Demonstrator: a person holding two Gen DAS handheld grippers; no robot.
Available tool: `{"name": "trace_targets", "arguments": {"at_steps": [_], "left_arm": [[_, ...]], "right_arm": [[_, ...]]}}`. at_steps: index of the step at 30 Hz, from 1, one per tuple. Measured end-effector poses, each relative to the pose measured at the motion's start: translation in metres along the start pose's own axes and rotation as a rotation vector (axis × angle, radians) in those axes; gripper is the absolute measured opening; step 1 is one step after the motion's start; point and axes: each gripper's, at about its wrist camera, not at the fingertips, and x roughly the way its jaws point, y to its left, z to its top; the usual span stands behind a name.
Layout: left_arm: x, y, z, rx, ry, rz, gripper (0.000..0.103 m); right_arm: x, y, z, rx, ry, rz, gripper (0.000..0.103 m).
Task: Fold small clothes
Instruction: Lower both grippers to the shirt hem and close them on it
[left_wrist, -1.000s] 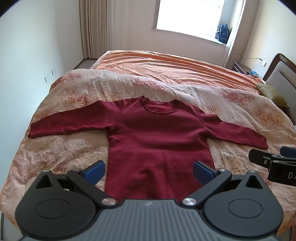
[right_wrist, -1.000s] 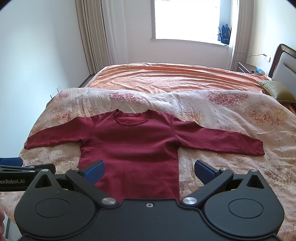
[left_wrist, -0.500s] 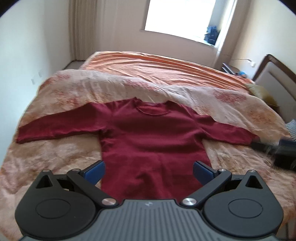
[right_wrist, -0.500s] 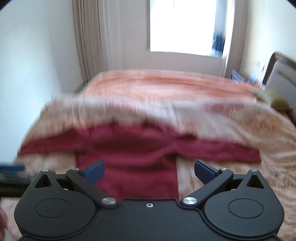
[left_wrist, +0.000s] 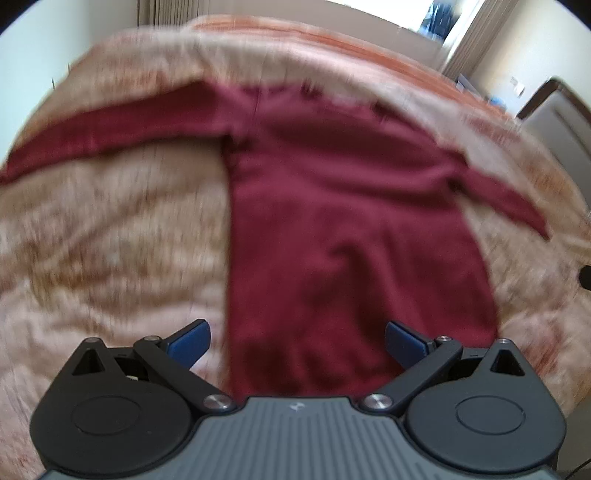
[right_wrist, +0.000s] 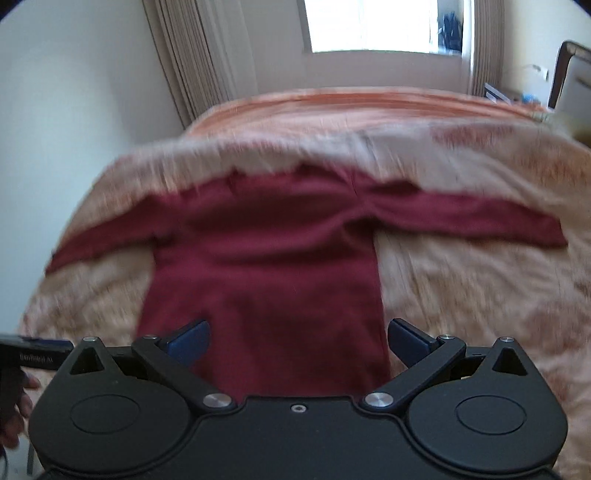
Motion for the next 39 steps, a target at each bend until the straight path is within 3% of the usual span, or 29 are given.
{"name": "trace_targets", "arguments": {"at_steps": [5,7,9,15,27,30,35,37,39], "left_arm": [[0.036,0.015,-0.031,0.011,0.074,0.053,0.103],[0.047,0.018,-0.040,-0.006,0.090,0.040,0.101],[0.055,0.025,-0.044,-0.039,0.097,0.032,0.094],[0.069,0.034,-0.050,-0.053,0.104,0.029,0.072],[0.075,0.050,-0.050,-0.137,0.131,-0.034,0.048],[0.069,0.058,-0.048,-0.156,0.141,-0.049,0.048],[0.069,0.072,-0.047,-0.179,0.152,-0.079,0.050],[0.073,0.074,-0.047,-0.190,0.157,-0.086,0.047],[0.074,0.077,-0.045,-0.189,0.165,-0.100,0.029]], "right_arm": [[0.022,-0.018,-0.033,-0.008,0.079,-0.025,0.101],[0.037,-0.030,-0.044,0.011,0.108,-0.009,0.096],[0.053,-0.046,-0.057,0.033,0.149,0.018,0.079],[0.090,-0.082,-0.075,0.071,0.237,0.053,0.052],[0.133,-0.130,-0.099,0.343,0.353,0.171,0.031],[0.137,-0.134,-0.099,0.408,0.363,0.194,0.030],[0.138,-0.136,-0.100,0.406,0.378,0.220,0.029],[0.139,-0.135,-0.100,0.392,0.388,0.221,0.007],[0.138,-0.134,-0.099,0.385,0.390,0.221,0.006]]}}
